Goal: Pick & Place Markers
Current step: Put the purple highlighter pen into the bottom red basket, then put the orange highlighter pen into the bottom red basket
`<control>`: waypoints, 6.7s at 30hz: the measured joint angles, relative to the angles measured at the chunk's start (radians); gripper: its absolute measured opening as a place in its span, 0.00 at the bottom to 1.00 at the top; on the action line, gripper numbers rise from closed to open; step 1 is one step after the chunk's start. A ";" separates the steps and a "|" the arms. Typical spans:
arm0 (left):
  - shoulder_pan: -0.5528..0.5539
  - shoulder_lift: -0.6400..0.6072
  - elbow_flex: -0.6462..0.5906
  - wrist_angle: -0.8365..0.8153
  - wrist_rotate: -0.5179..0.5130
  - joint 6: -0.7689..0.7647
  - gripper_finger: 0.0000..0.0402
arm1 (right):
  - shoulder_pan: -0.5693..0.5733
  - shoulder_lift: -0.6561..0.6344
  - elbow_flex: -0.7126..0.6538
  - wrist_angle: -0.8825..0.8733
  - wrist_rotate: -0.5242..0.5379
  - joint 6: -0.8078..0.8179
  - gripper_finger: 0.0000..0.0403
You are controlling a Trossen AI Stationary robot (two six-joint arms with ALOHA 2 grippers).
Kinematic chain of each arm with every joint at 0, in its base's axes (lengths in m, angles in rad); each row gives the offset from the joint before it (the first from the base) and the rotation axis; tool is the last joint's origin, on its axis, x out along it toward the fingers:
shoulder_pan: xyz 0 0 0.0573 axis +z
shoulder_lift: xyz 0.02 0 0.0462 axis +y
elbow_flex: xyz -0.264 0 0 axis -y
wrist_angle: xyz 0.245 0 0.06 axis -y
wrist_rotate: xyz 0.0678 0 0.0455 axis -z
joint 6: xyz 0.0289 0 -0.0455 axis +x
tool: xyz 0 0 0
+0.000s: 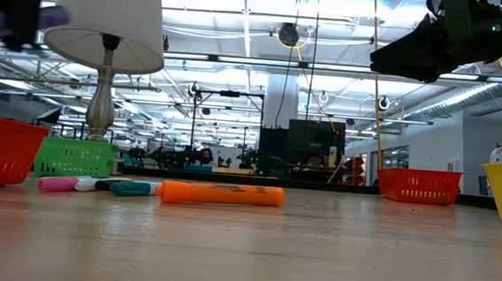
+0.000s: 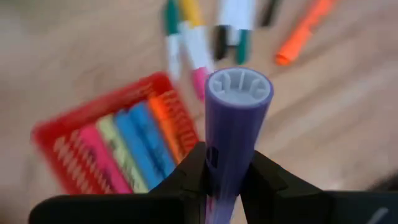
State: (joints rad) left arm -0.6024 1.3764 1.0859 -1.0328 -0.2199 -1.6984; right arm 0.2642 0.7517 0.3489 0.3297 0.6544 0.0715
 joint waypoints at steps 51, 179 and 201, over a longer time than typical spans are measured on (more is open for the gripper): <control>0.148 -0.101 -0.110 0.814 -0.255 1.376 0.44 | -0.016 0.947 0.654 -0.268 -0.565 -0.167 0.53; 0.441 0.066 -0.160 1.510 -0.049 1.864 0.15 | -0.066 0.587 0.200 0.439 -0.231 -0.263 0.52; -0.019 -0.248 -0.160 0.612 -0.541 1.080 0.15 | -0.003 0.351 0.199 0.166 -0.214 -0.136 0.58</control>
State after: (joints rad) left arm -0.6211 1.1286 0.9257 -0.4208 -0.7606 -0.6183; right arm 0.2607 1.1023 0.5480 0.4961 0.4408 -0.0643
